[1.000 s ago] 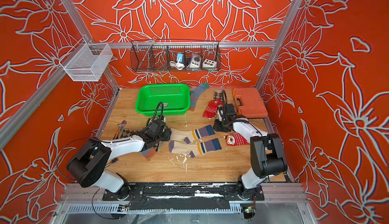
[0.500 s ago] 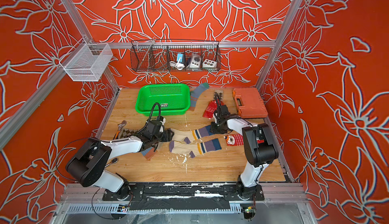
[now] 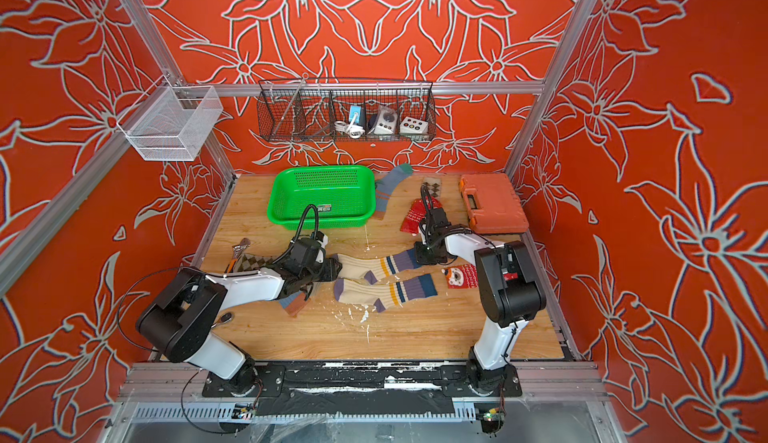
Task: Place the socks together as a pair
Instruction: Pick up the sock from the center of the board.
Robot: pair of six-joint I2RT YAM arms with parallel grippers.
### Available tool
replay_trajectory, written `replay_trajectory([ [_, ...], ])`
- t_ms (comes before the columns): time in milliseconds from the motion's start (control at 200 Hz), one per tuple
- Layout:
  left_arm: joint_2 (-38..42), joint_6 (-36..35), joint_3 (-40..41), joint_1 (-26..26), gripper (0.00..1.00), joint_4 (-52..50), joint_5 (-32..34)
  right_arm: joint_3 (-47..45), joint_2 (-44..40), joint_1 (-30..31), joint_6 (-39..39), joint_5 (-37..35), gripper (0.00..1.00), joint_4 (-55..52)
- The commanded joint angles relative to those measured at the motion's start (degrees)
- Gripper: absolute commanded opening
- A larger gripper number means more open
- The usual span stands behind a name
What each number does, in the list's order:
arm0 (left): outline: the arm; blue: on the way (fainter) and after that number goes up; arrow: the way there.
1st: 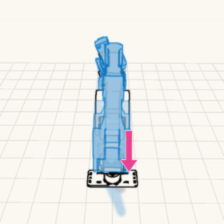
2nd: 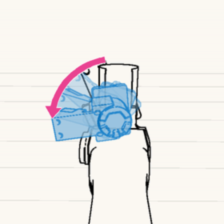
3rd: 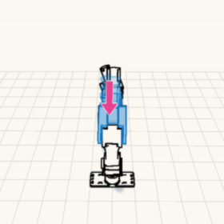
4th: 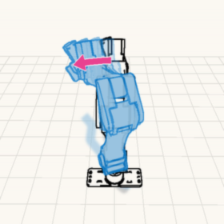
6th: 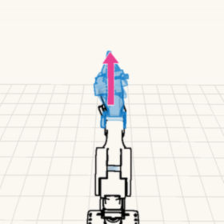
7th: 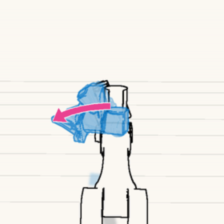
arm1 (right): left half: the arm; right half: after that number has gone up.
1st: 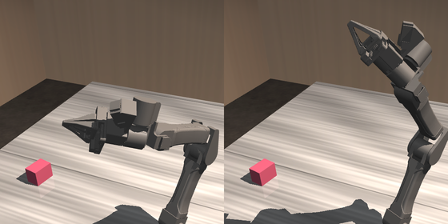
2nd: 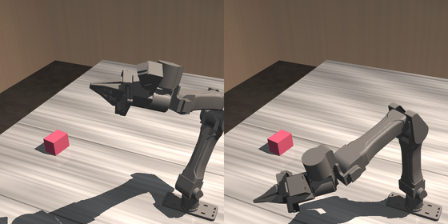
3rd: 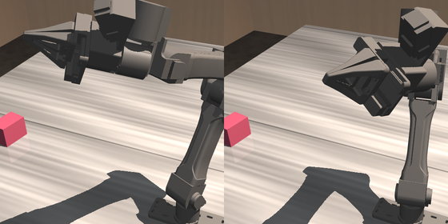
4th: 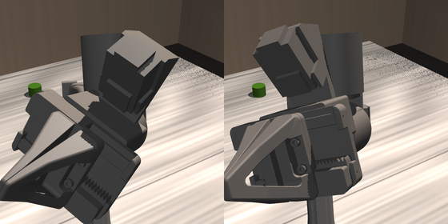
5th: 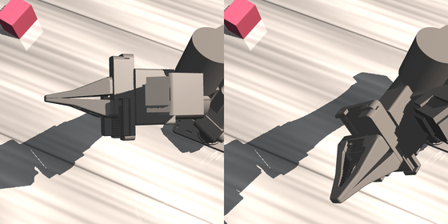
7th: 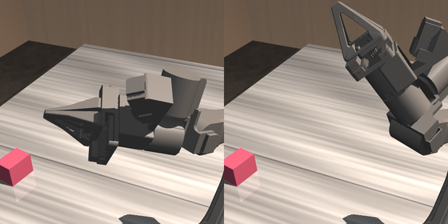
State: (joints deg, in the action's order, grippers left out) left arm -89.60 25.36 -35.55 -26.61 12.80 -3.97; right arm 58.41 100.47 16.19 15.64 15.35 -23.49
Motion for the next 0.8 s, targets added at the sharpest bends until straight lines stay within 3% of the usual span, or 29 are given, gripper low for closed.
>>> replay_trajectory([
  [0,0.75,-0.51,-0.27,0.24,0.65,0.46,0.01,-0.94,-2.98,0.27,-0.85,-4.79,0.00,-2.37],
  [155,1.03,-0.41,-0.44,0.24,0.70,0.73,-0.51,-1.81,-4.00,-0.10,-0.87,-5.95,0.00,-2.47],
  [300,-0.45,-0.41,-0.72,0.25,0.63,1.09,-0.68,-1.90,-4.39,-0.10,-0.79,-6.21,0.29,-2.27],
  [410,-1.34,-0.63,-1.21,0.24,0.54,1.27,-0.78,-1.91,-4.32,-0.10,-0.91,-6.57,0.37,-2.32],
  [545,-2.91,-0.82,-2.77,0.24,0.46,1.17,-1.28,-1.61,-3.26,-0.09,-0.87,-5.00,0.37,-2.16],
  [791,-4.52,-0.46,-5.00,0.11,0.04,-0.84,-2.15,-2.49,-4.90,-0.10,-0.26,-0.10,0.11,-0.47],
])
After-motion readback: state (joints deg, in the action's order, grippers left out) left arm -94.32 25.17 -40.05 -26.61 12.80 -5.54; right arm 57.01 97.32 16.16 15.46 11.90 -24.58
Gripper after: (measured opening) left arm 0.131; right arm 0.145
